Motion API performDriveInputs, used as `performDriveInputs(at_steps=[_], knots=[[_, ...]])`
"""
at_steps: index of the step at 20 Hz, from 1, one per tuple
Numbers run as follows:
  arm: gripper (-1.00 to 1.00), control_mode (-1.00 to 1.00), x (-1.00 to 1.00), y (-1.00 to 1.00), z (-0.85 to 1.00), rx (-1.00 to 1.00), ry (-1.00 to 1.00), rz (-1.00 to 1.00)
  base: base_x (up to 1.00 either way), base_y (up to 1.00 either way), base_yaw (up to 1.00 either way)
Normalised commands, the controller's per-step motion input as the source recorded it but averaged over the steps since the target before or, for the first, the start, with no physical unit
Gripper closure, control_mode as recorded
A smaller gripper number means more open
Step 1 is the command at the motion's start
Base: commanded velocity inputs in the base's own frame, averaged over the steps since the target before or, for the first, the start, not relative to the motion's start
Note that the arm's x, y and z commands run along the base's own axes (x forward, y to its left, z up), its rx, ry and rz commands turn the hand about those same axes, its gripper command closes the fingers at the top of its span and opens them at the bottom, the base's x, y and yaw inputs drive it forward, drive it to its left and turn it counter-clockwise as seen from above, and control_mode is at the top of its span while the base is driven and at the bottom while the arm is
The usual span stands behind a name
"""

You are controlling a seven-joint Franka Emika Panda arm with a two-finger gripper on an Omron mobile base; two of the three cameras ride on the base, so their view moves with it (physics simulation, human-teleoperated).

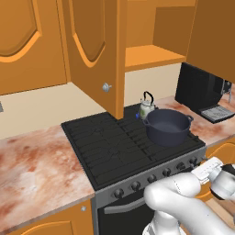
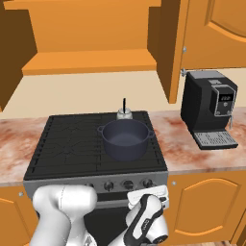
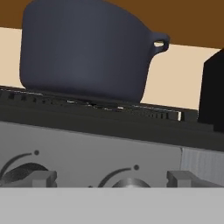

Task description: Pick the kettle from the cabinet and place it on a stove burner. Then pick the pot from the counter and place it on another stove burner. Finally, turn both burners on.

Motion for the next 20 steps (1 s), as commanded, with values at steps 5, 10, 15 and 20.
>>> performDriveInputs(at_steps=[5,10,15,20], knots=[[-1.0,-1.0,0.07,-0.05,-0.09,0.03,0.0,0.0,0.0,0.0,0.0],[-1.0,-1.0,0.1,-0.05,-0.04,0.03,0.0,0.0,0.0,0.0,0.0],[-1.0,-1.0,0.11,-0.04,-0.05,0.02,0.0,0.0,0.0,0.0,0.0],[-1.0,-1.0,0.1,-0.03,-0.06,0.02,0.0,0.0,0.0,0.0,0.0]])
